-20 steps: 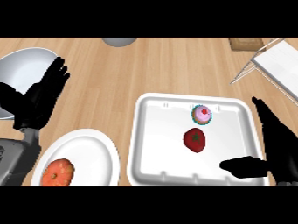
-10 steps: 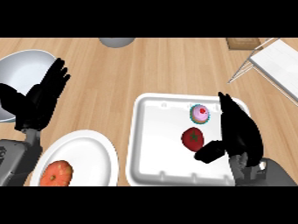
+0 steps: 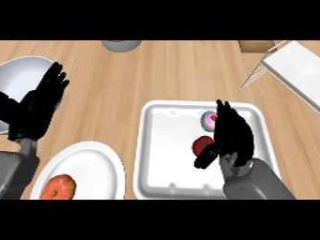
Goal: Pick the tomato from the tray and place it in the tiered shelf
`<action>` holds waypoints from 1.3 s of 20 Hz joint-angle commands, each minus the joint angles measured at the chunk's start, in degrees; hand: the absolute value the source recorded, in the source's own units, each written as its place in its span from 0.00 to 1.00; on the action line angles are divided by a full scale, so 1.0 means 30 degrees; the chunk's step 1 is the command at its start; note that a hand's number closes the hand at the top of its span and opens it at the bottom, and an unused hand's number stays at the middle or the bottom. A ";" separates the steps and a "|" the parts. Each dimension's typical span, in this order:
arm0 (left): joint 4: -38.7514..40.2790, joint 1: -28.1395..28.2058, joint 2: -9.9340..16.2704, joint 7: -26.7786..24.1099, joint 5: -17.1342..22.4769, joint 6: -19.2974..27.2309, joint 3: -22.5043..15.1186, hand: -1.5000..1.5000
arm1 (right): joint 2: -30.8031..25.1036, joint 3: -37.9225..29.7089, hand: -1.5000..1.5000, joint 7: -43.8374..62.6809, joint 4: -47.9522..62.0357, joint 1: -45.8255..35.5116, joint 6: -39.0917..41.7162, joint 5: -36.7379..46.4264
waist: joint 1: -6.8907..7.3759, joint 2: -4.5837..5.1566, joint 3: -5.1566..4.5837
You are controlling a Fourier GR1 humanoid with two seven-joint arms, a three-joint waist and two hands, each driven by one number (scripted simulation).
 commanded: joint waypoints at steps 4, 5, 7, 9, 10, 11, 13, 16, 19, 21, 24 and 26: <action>-0.0198 0.0474 0.0152 -0.0102 -0.0010 -0.0368 0.0364 0.50 | 0.1998 -0.0459 0.00 0.4601 0.0505 -0.0323 0.2716 0.1191 | -0.0254 -0.0022 0.0032; -0.0277 -0.0161 0.0207 0.0627 0.0211 -0.0145 0.0621 0.50 | 0.2824 -0.0385 0.00 0.4596 0.2209 -0.1067 0.2017 0.1758 | -0.0055 0.0043 0.0040; -0.1213 0.0999 -0.0242 0.0348 -0.0461 0.0156 -0.0198 0.50 | 0.2656 -0.0670 0.00 0.4481 0.1362 -0.0525 0.2675 0.1943 | -0.0068 -0.0025 0.0045; -0.0642 0.0163 -0.0511 0.0617 -0.0605 0.0444 -0.0029 0.50 | 0.2849 -0.0190 0.00 0.3760 0.1092 0.0776 0.1684 0.2959 | -0.0289 0.0015 0.0052; 0.0035 0.0124 -0.0457 0.0073 -0.0570 -0.0058 0.0047 0.50 | 0.3023 0.0272 0.00 0.4594 0.2102 -0.0256 0.0692 0.2380 | -0.0101 0.0079 0.0043; -0.2074 0.0767 0.0281 0.1157 -0.0100 -0.0079 0.0412 0.50 | 0.3030 0.0050 0.00 0.3677 0.2174 0.1043 0.0333 0.3389 | 0.0020 -0.0022 0.0062; -0.1009 0.1080 -0.0342 0.0090 -0.0453 -0.0262 0.0221 0.50 | 0.3039 0.0211 0.00 0.3582 0.2008 0.1105 0.0489 0.3300 | -0.0120 0.0026 0.0053; -0.0658 0.0660 -0.0237 0.0453 -0.0427 -0.0407 0.0493 0.50 | 0.3048 0.0470 0.00 0.3984 0.2706 0.0625 -0.0311 0.3083 | -0.0038 0.0060 0.0055; 0.0062 0.0717 -0.1044 -0.0461 -0.0873 -0.0304 0.0277 0.50 | 0.3052 -0.0337 0.00 0.3035 0.3056 0.0480 0.0044 0.2743 | -0.0131 0.0086 0.0054; 0.0059 0.0697 -0.0981 -0.0271 -0.0728 -0.0592 0.0421 0.50 | 0.3053 -0.0858 0.00 0.2142 0.3640 0.0835 -0.0123 0.3022 | -0.0147 0.0088 0.0057; -0.0751 0.0084 -0.1175 0.0472 -0.1310 0.0170 0.0247 0.50 | 0.3055 -0.0750 0.00 0.1445 0.4512 0.1437 -0.1001 0.3102 | -0.0143 0.0074 0.0066; 0.0582 0.0089 -0.1023 -0.0594 -0.1223 -0.0902 0.0609 0.50 | 0.3056 -0.1386 0.00 0.1539 0.4849 0.0177 -0.0705 0.2343 | -0.0120 0.0101 0.0058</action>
